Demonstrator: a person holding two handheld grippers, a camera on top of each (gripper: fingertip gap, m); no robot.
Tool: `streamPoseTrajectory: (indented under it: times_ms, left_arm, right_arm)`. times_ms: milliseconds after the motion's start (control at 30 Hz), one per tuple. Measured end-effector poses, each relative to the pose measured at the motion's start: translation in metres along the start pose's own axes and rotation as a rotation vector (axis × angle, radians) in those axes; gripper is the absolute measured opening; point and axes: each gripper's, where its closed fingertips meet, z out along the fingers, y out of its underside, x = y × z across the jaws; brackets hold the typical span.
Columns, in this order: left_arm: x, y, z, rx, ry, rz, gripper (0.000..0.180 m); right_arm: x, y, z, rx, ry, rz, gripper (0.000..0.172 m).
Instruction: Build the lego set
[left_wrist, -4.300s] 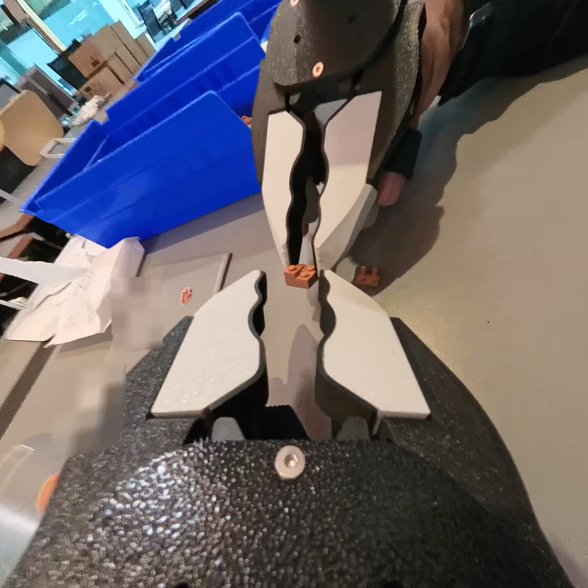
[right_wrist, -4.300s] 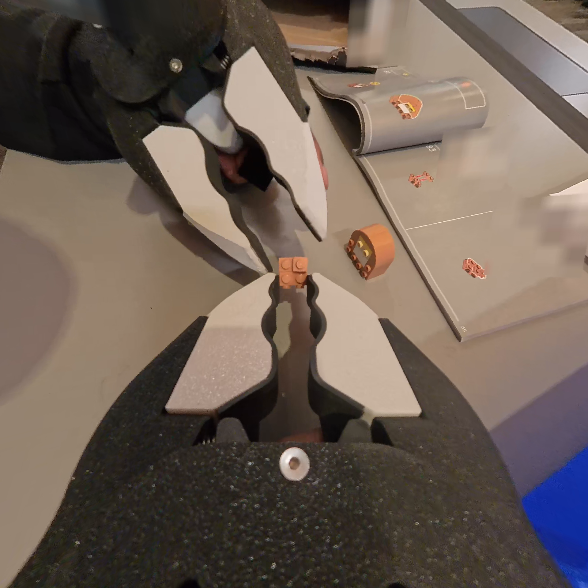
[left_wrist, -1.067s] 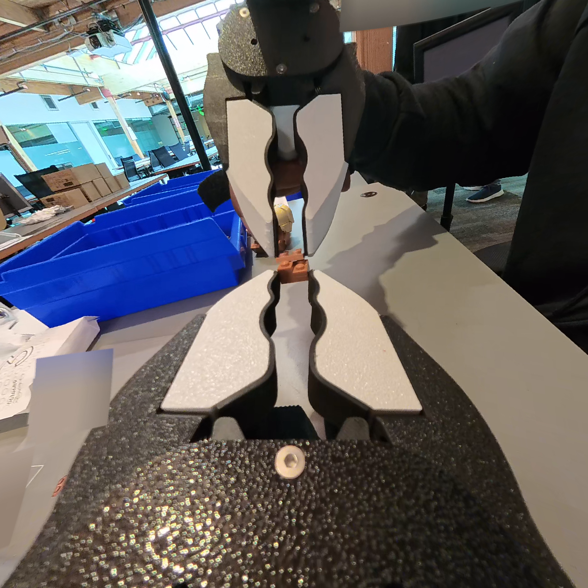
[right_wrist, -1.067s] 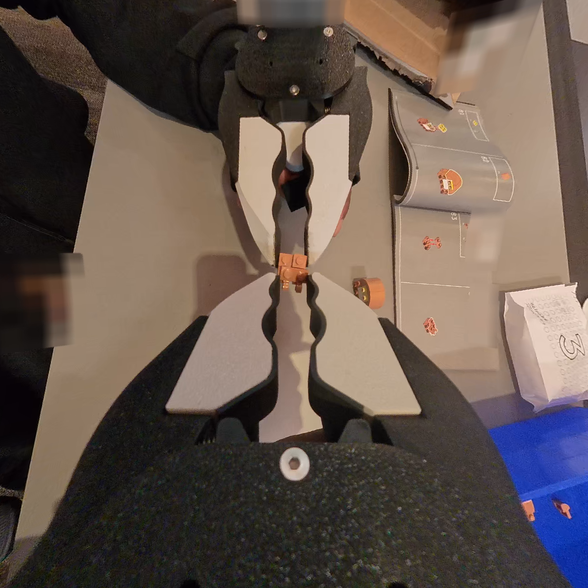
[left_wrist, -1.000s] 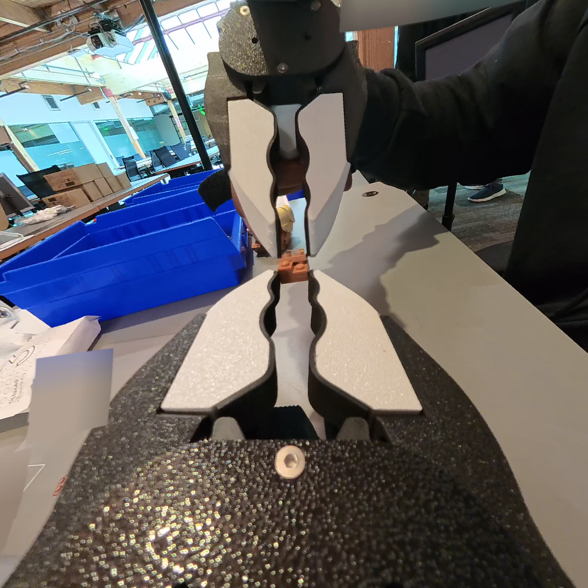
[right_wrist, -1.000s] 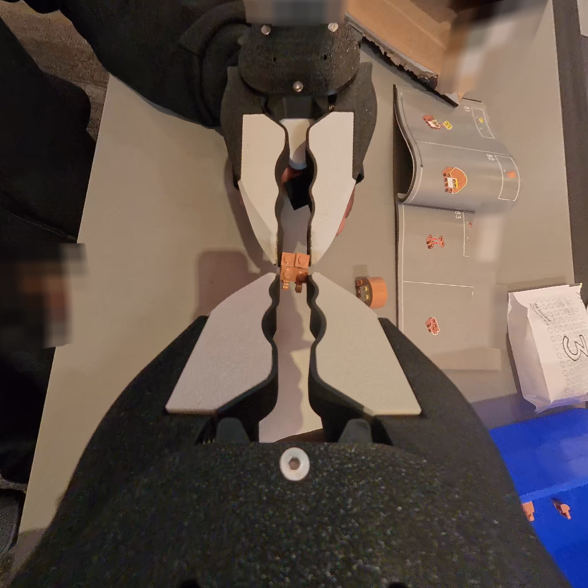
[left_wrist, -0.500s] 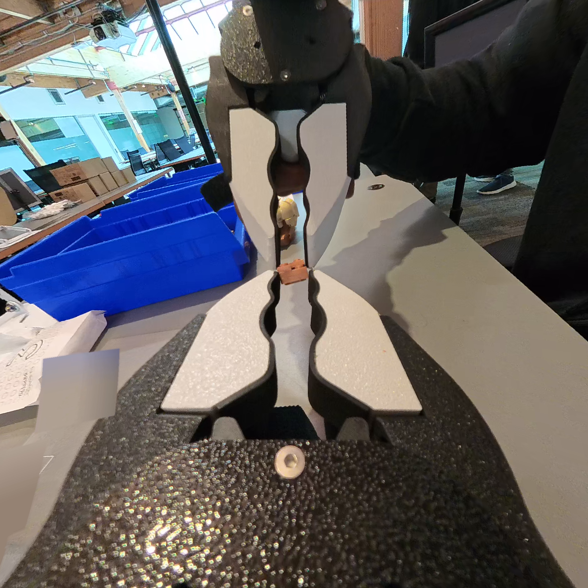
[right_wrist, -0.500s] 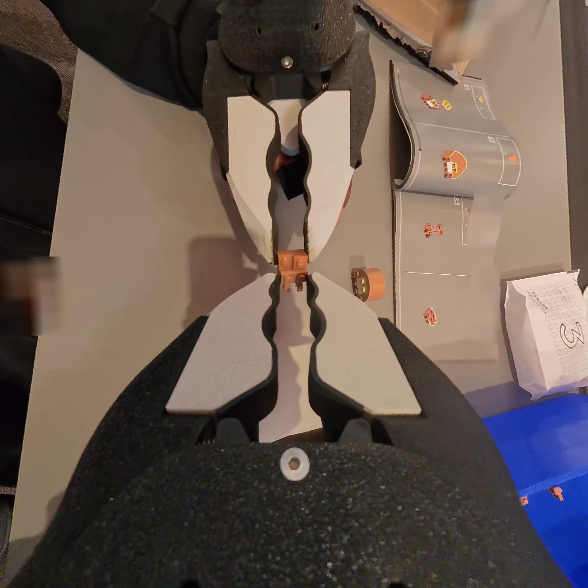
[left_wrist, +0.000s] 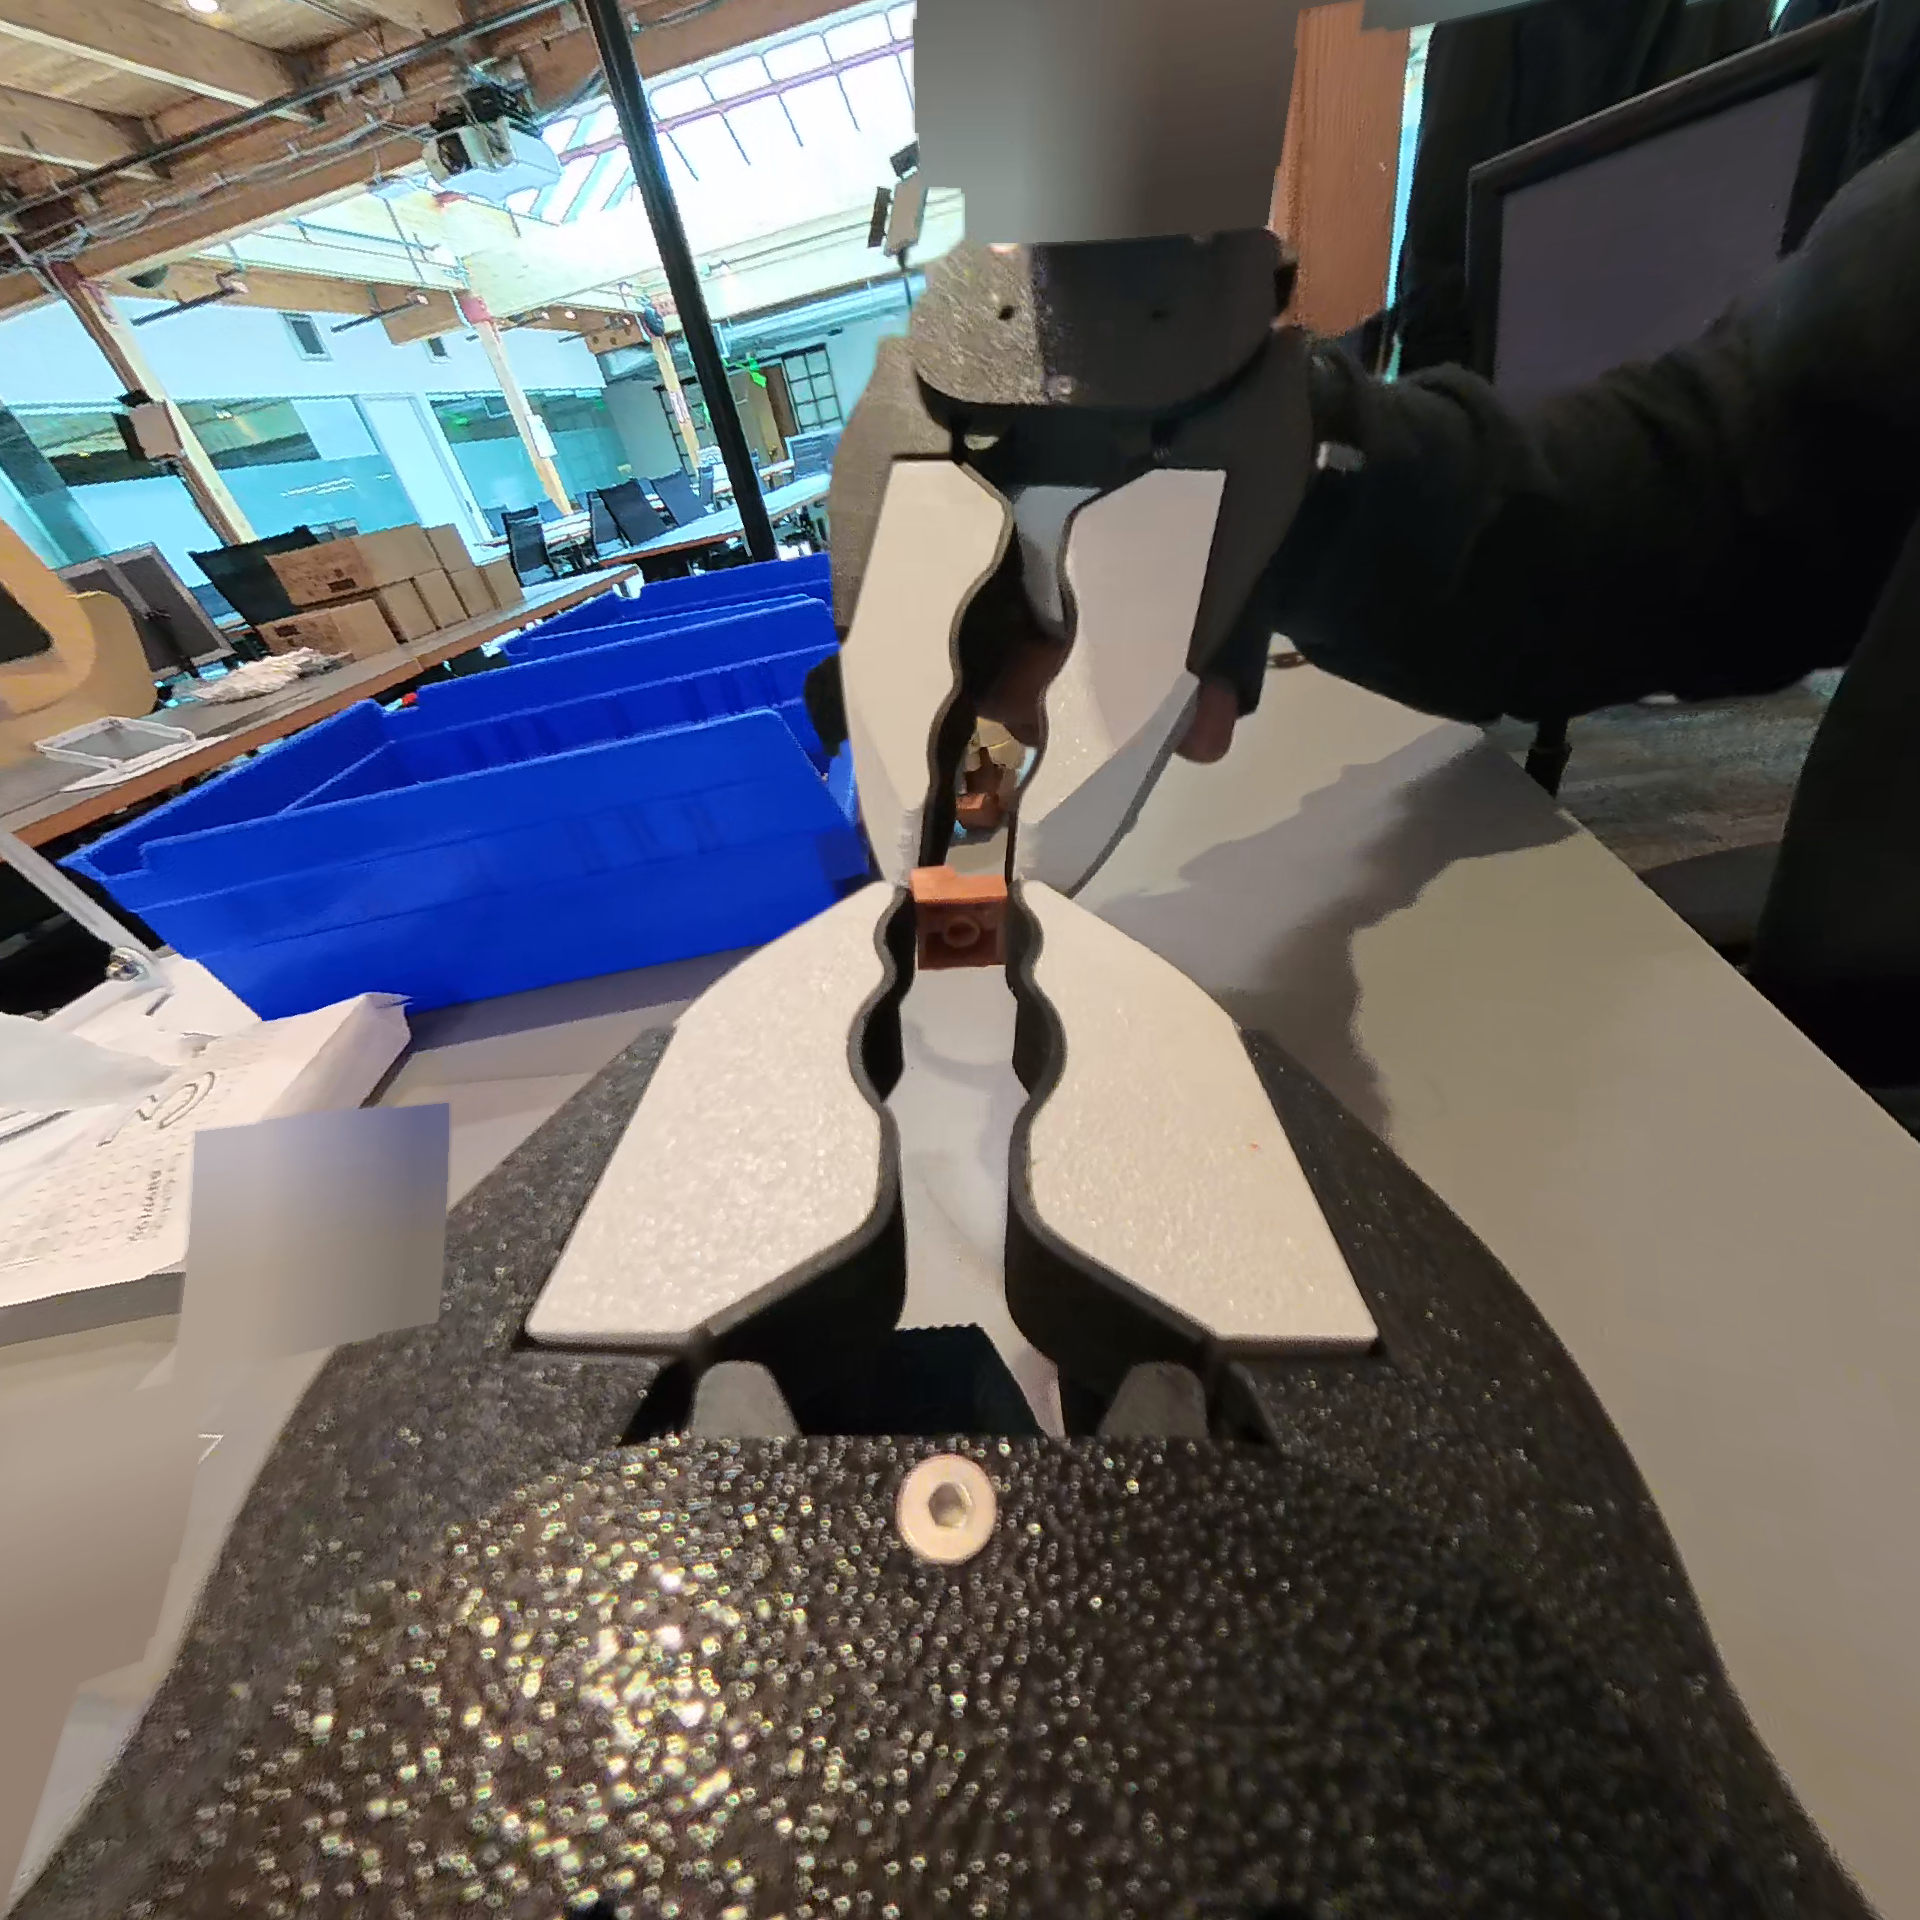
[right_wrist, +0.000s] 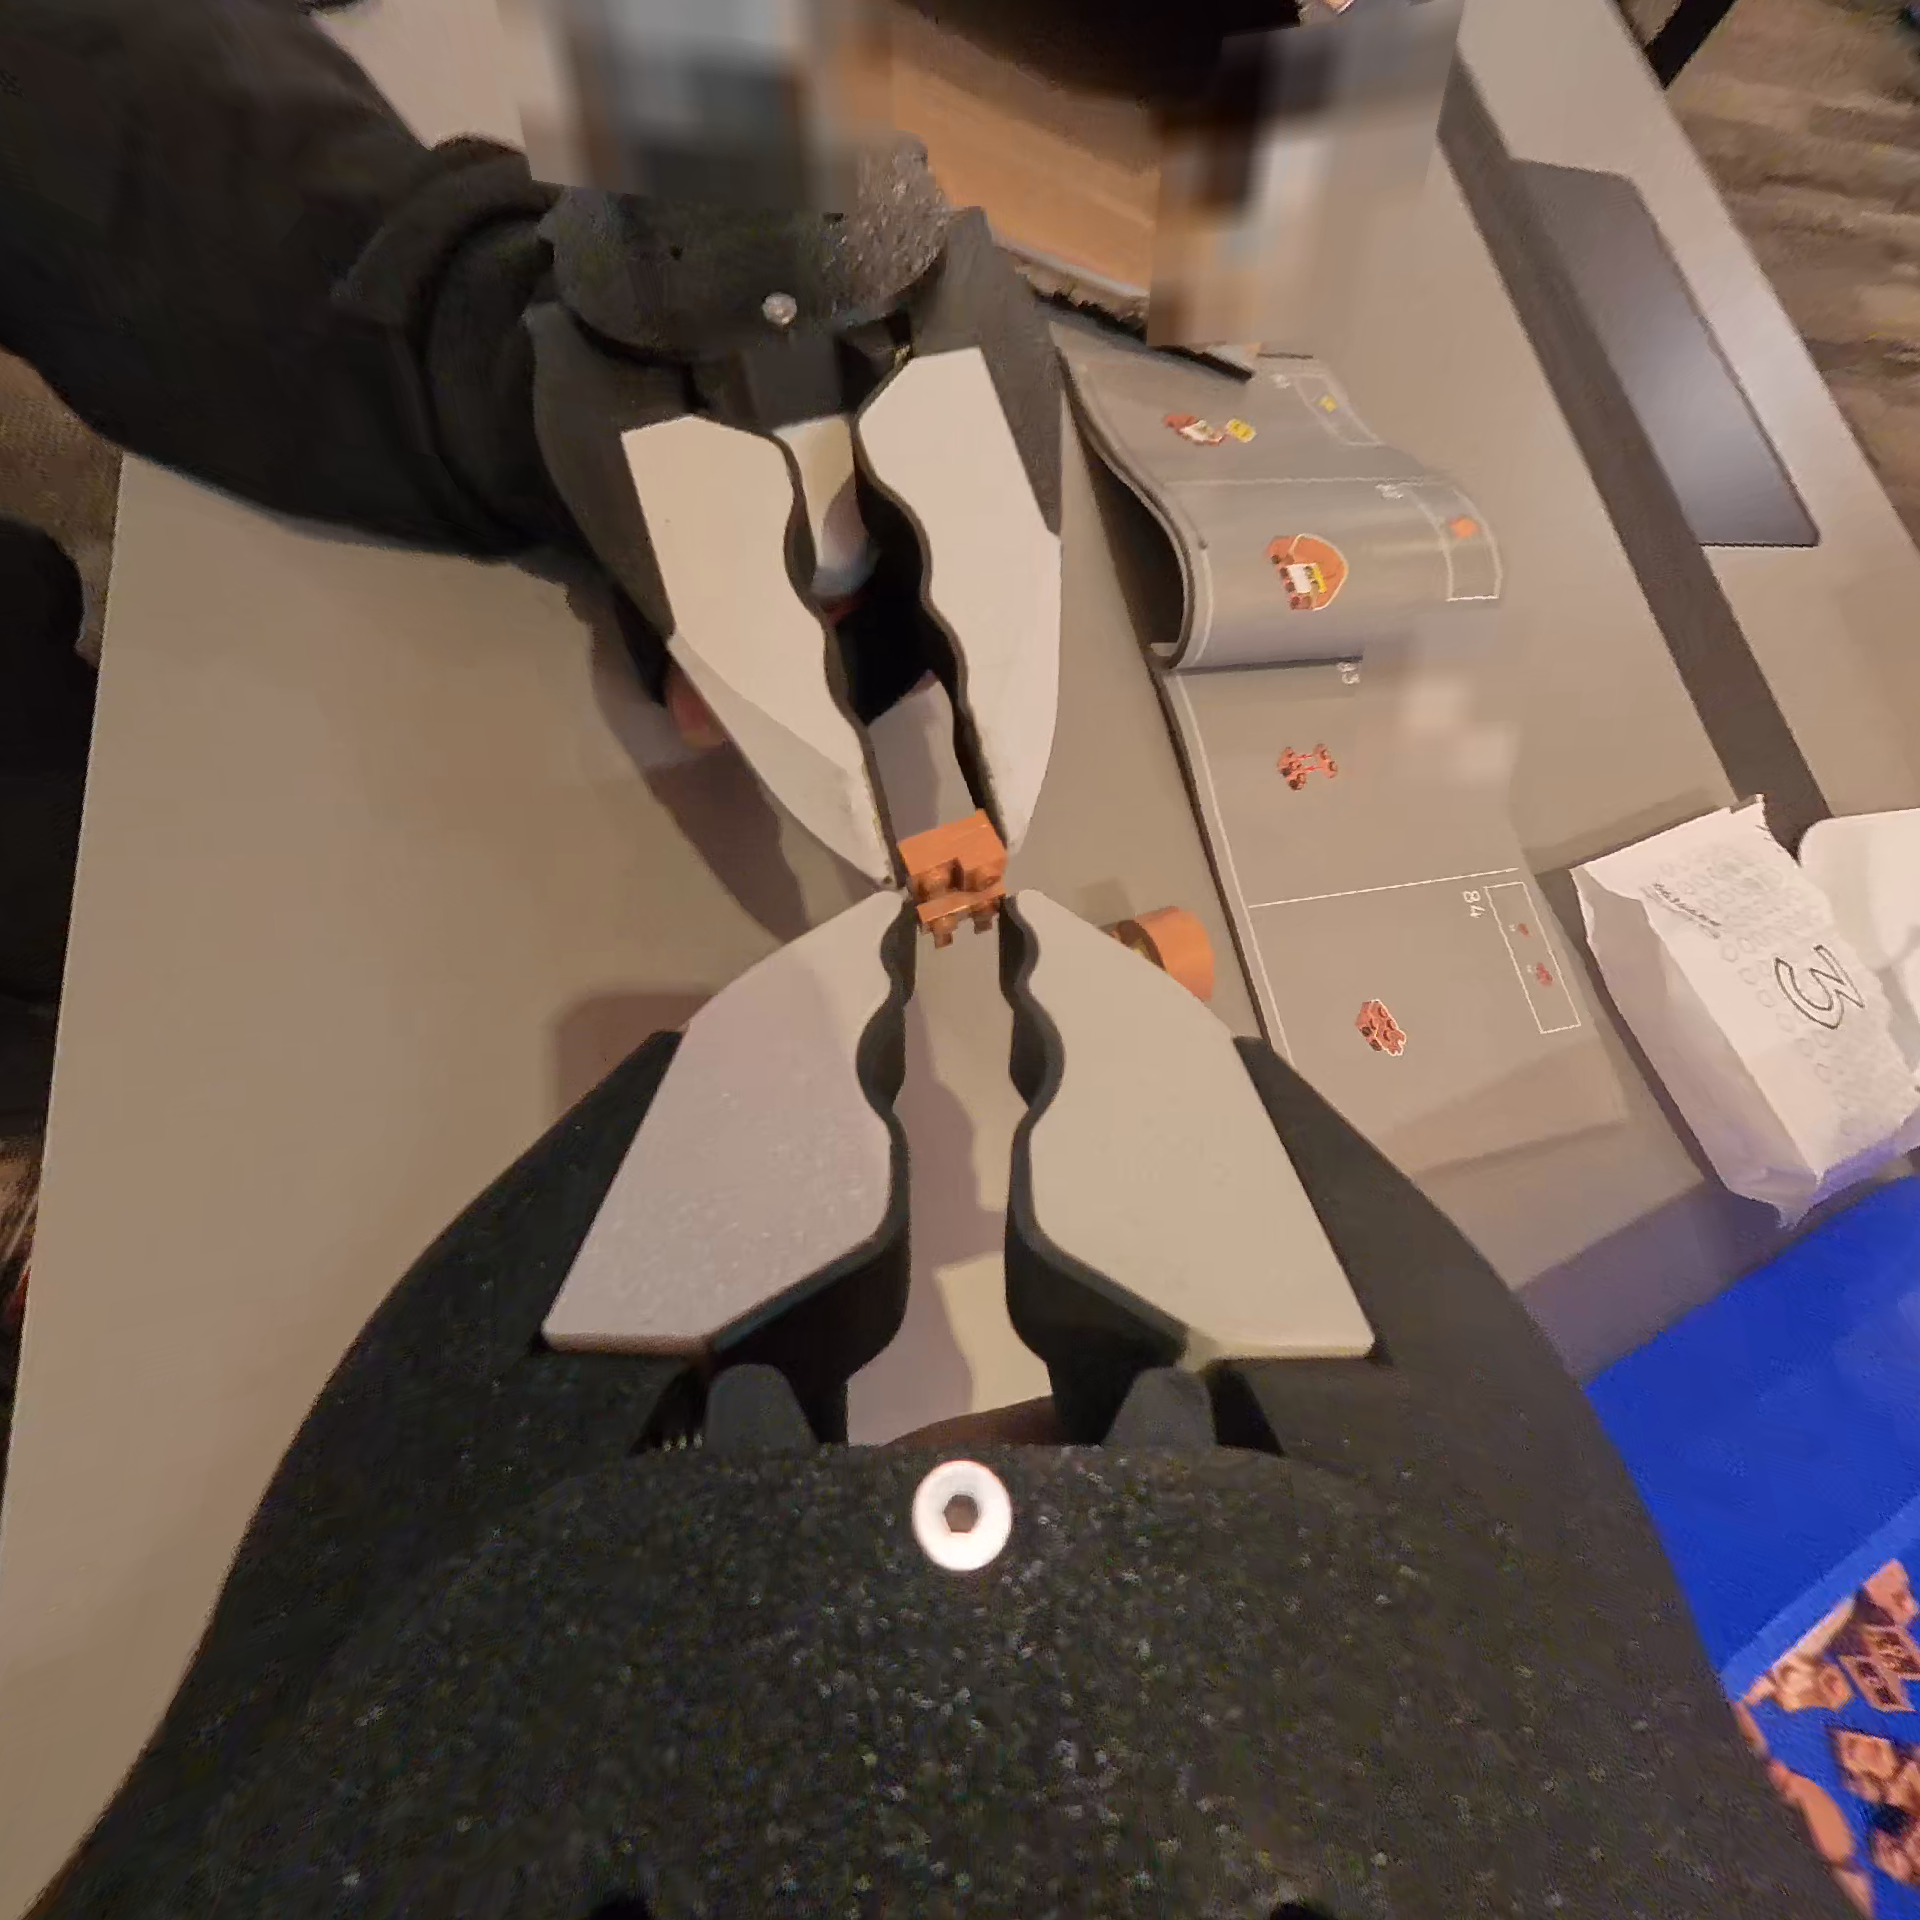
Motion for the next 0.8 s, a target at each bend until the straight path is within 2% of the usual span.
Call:
streamPoseTrajectory:
  times_ms: [367, 800]
  left_arm:
    - [-0.0007, -0.0066, 0.0001, 0.052, 0.007, -0.072, 0.016]
    - [0.0051, -0.0080, -0.0006, 0.063, 0.111, -0.159, 0.016]
  right_arm:
    - [-0.0005, -0.0040, -0.0005, 0.214, 0.091, 0.094, 0.014]
    - [-0.0052, -0.0082, -0.0048, 0.381, 0.059, 0.159, 0.015]
